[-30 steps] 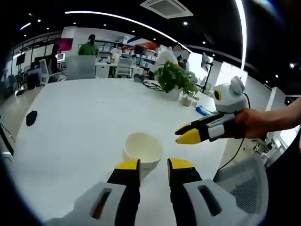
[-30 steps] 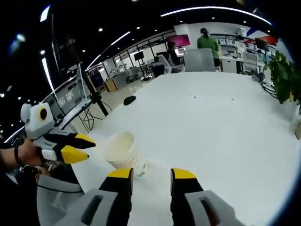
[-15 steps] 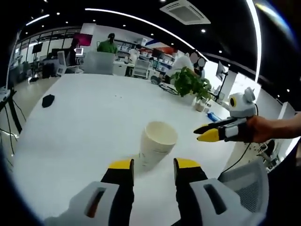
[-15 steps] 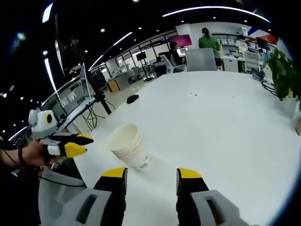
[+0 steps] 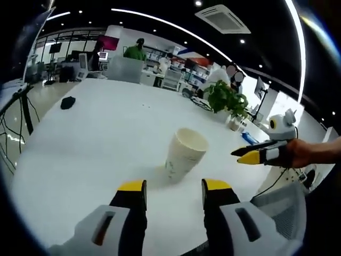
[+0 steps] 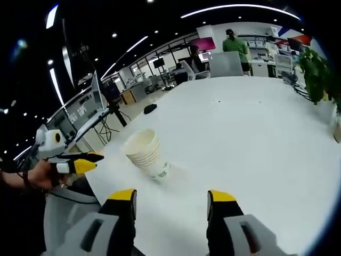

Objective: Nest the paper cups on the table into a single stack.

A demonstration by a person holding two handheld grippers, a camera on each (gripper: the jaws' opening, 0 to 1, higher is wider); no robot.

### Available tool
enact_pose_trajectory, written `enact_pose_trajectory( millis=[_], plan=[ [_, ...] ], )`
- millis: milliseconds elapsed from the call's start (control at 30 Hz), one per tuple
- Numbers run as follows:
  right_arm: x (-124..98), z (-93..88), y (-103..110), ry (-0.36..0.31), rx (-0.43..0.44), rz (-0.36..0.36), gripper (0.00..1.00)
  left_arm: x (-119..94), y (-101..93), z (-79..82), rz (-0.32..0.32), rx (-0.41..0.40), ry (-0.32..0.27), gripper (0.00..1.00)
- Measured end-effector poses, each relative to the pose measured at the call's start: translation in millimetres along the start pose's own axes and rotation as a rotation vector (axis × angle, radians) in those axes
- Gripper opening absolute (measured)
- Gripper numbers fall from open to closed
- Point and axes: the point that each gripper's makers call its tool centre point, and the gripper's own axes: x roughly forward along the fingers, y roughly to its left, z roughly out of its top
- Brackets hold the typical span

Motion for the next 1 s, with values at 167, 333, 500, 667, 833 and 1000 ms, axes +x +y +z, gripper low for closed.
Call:
enact_pose_trajectory(
  millis=[167, 333, 500, 667, 833, 1000],
  plan=[
    [-8, -11.7, 1, 0.004, 0.01, -0.001, 0.55, -2, 5.5, -4.7, 0.009, 0.009, -0.014, 0.42],
    [-16, -26.1, -3, -0.017, 0.067, -0.017, 0.59, -3, 8.4, 2.2, 0.015, 0.026, -0.057, 0.46],
    [-21, -38.2, 0, -0.007, 0.075, -0.024, 0.62, -2, 10.5, -1.3, 0.025, 0.039, -0.055, 0.51],
    [-21, -40.1, 1, -0.021, 0.087, -0.024, 0.65, 1, 5.4, -5.5, 0.018, 0.057, -0.037, 0.52],
    [-22, -46.7, 5, -0.016, 0.063, -0.027, 0.7, 1, 5.2, -7.6, 0.022, 0.061, -0.032, 0.54],
    [-22, -42.1, 0, -0.041, 0.028, -0.036, 0.73, 1, 3.7, -8.3, 0.019, 0.064, -0.028, 0.54]
  ],
)
